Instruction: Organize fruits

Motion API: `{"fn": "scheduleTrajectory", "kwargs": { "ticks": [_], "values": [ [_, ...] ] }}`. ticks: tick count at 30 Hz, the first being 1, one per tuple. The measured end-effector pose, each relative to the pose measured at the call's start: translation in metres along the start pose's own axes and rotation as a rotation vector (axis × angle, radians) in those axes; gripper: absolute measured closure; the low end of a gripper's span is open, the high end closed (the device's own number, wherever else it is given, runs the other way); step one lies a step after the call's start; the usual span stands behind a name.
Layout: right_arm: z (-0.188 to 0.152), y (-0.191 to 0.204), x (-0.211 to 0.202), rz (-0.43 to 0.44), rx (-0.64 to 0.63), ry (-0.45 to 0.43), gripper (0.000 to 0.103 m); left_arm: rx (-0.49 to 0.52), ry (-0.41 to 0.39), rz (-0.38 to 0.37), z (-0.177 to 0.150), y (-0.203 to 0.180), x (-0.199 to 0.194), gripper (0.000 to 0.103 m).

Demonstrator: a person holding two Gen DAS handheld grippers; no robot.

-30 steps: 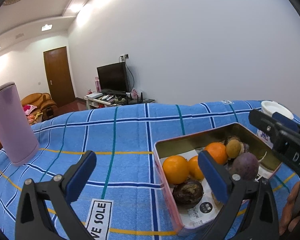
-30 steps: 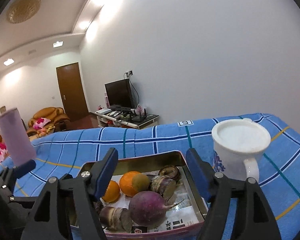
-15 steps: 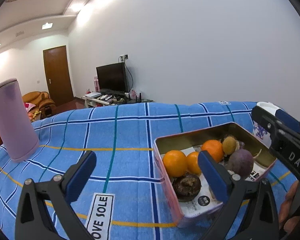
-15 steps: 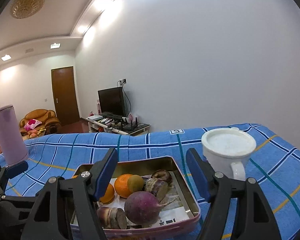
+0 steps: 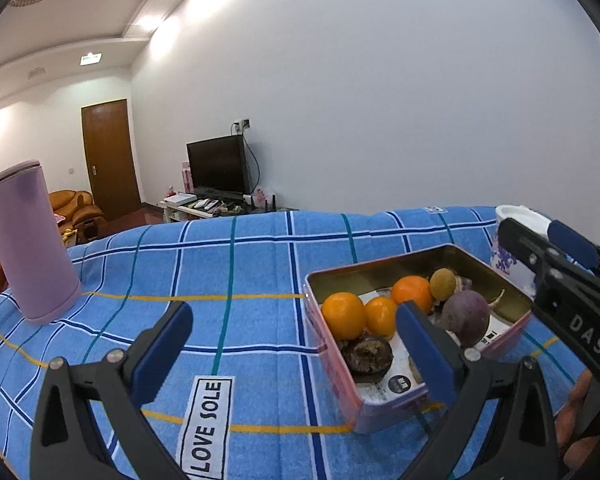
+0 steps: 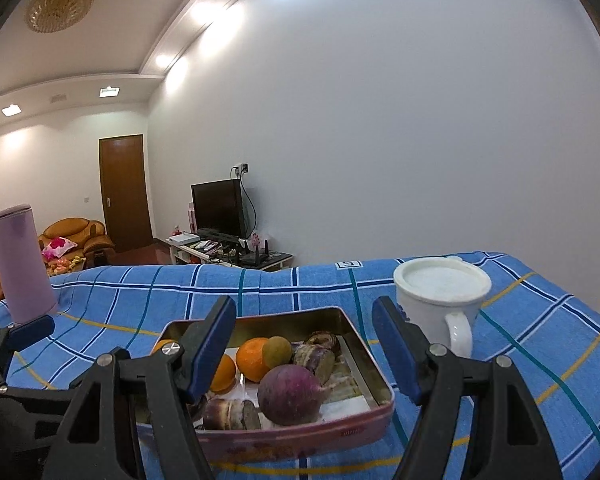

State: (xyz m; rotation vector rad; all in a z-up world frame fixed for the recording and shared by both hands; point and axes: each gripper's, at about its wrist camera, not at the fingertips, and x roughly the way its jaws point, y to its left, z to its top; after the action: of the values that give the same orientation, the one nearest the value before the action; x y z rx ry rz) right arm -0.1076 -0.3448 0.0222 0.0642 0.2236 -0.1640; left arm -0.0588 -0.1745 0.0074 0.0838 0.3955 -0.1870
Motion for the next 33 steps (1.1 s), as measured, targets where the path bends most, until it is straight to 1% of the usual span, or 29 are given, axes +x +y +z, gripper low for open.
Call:
{"fn": "scheduleTrajectory", "kwargs": {
  "ticks": [11, 19, 33],
  "values": [
    [-0.003, 0.005, -0.030, -0.033, -0.027, -0.041, 0.031, 0.006, -0.027, -0.024, -0.007, 0.003, -0.023, 0.000],
    [-0.004, 0.009, -0.038, -0.056, -0.039, -0.062, 0.031, -0.001, -0.032, -0.030, -0.009, 0.004, -0.028, 0.000],
    [-0.005, 0.013, -0.040, -0.051, -0.057, -0.068, 0.031, -0.003, -0.025, -0.030, -0.009, 0.005, -0.027, 0.000]
  ]
}}
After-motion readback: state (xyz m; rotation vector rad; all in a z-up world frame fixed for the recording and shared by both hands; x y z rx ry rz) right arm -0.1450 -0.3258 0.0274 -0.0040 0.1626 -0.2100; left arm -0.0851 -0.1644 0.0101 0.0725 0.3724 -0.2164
